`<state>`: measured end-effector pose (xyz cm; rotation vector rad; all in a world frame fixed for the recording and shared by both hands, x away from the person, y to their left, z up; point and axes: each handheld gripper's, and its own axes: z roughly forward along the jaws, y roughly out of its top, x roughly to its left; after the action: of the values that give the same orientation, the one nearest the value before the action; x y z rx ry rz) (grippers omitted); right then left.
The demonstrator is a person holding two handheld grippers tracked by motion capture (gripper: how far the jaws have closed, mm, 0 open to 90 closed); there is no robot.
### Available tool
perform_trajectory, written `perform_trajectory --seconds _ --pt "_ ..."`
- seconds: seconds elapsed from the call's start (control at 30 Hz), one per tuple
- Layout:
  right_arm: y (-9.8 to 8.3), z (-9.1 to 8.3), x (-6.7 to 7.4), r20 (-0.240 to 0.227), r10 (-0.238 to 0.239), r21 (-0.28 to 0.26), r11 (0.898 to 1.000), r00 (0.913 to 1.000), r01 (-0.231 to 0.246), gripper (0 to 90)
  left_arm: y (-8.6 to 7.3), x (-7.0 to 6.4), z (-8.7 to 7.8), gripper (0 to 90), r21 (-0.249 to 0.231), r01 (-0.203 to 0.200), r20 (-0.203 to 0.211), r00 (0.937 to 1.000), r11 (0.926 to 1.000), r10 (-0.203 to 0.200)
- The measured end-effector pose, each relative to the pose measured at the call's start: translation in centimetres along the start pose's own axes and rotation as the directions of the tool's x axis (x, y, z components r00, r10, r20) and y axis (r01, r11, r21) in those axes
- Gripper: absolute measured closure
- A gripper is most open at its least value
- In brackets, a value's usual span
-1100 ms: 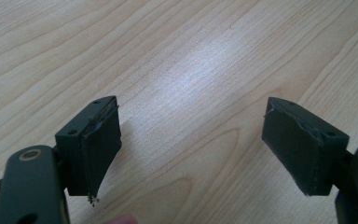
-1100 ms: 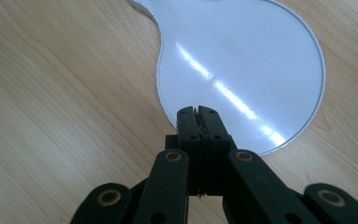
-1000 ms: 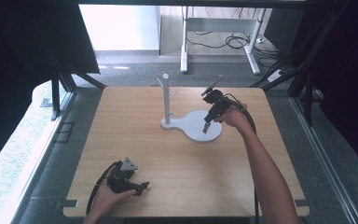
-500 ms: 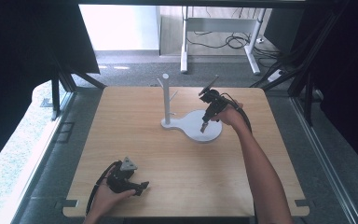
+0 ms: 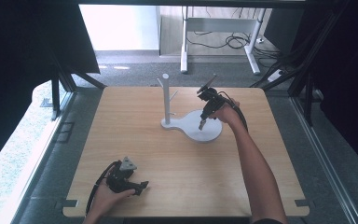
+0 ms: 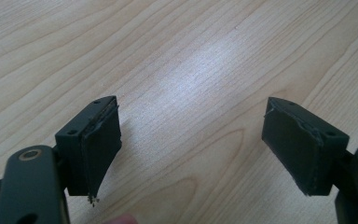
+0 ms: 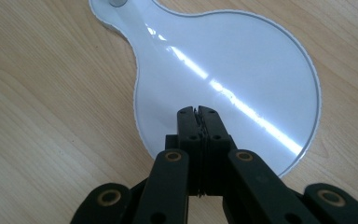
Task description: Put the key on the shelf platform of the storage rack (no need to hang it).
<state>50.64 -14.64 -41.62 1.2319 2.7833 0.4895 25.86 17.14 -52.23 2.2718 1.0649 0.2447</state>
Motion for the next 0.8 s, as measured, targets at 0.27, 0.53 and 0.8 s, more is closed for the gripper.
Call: perform_trajectory --seconds 0.27,0.53,0.8 --pt "0.2 0.9 -0.2 0.002 0.010 0.006 1.000 0.9999 -0.010 89.9 0.0 0.0 0.1 20.0 0.002 0.000 0.002 1.0000 1.0000 0.000" --pt "0.2 1.9 -0.7 0.025 0.033 -0.009 0.999 0.9991 -0.032 89.9 0.0 -0.1 0.2 19.9 0.005 -0.002 0.001 1.0000 1.0000 0.002" --pt "-0.1 3.0 -1.3 0.041 0.057 -0.009 0.998 0.9975 -0.056 89.8 0.0 -0.1 0.3 20.0 0.009 -0.003 0.004 1.0000 1.0000 0.003"
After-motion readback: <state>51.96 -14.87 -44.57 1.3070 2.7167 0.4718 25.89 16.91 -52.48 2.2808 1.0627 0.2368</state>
